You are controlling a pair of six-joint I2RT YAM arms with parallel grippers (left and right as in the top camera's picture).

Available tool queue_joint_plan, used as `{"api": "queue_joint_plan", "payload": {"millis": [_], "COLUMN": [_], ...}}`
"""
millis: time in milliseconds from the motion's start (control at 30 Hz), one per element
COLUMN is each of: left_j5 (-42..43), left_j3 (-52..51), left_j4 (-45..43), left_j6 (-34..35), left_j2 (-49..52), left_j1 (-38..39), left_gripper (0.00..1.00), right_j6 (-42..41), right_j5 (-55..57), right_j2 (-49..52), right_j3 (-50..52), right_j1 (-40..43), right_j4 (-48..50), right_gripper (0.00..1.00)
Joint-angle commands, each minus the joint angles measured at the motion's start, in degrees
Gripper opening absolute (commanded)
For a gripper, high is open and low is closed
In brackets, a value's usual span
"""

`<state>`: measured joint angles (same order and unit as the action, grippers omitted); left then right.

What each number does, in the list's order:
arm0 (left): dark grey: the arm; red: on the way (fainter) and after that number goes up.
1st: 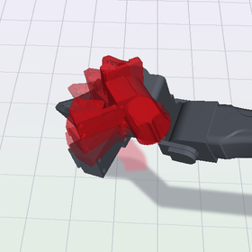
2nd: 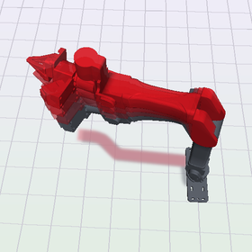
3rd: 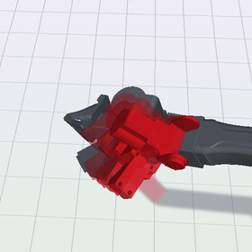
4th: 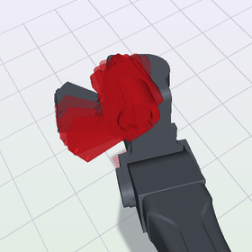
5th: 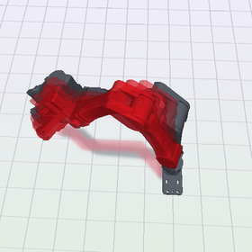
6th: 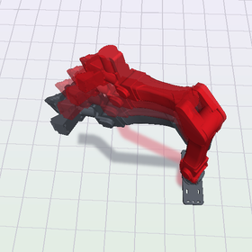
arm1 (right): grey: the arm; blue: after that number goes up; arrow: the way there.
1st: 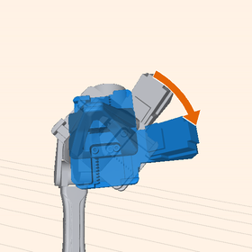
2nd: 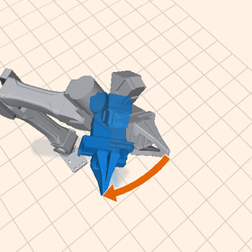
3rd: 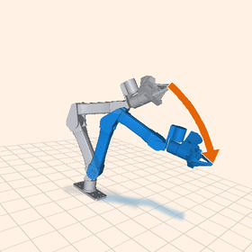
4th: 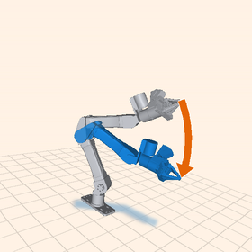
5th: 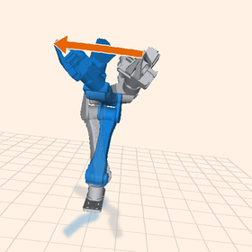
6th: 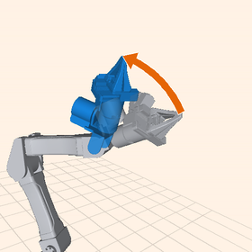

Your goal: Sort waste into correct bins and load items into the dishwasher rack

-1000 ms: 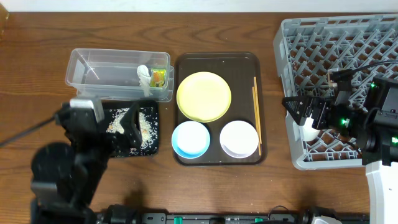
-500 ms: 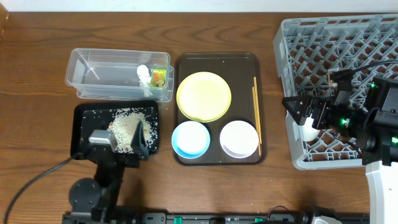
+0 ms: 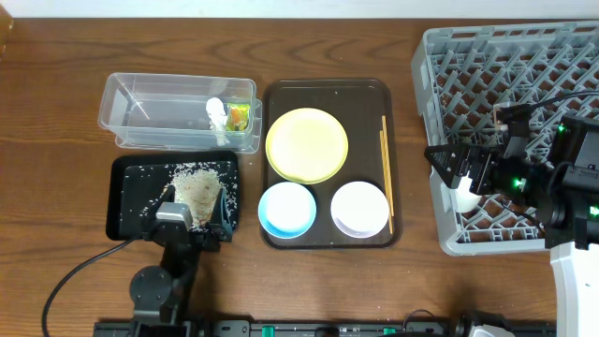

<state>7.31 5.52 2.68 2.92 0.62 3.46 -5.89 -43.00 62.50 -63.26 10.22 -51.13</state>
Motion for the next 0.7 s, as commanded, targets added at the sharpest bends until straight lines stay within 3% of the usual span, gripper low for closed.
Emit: {"api": "queue_joint_plan", "payload": {"millis": [0,667], "left_j5": [-0.28,-0.09], "left_j3": [-2.49,-5.29], "left_j4": [-1.92,-1.44], "left_j6": [-0.52,-0.52], "left_j2": [-0.52,-0.39], "left_j1": [-0.28,-0.17], "left_gripper": [0.92,0.92], "right_j6": [-0.46,-0.46], "right_j5": [-0.48,-0.48], "right_j2": [-0.35,-0.35], "right_j3": [-0.74,-0.74], "right_j1": [0.22,0.22], "right_j4": [0.11,0.11], "right_gripper": [0.99,0.99]}}
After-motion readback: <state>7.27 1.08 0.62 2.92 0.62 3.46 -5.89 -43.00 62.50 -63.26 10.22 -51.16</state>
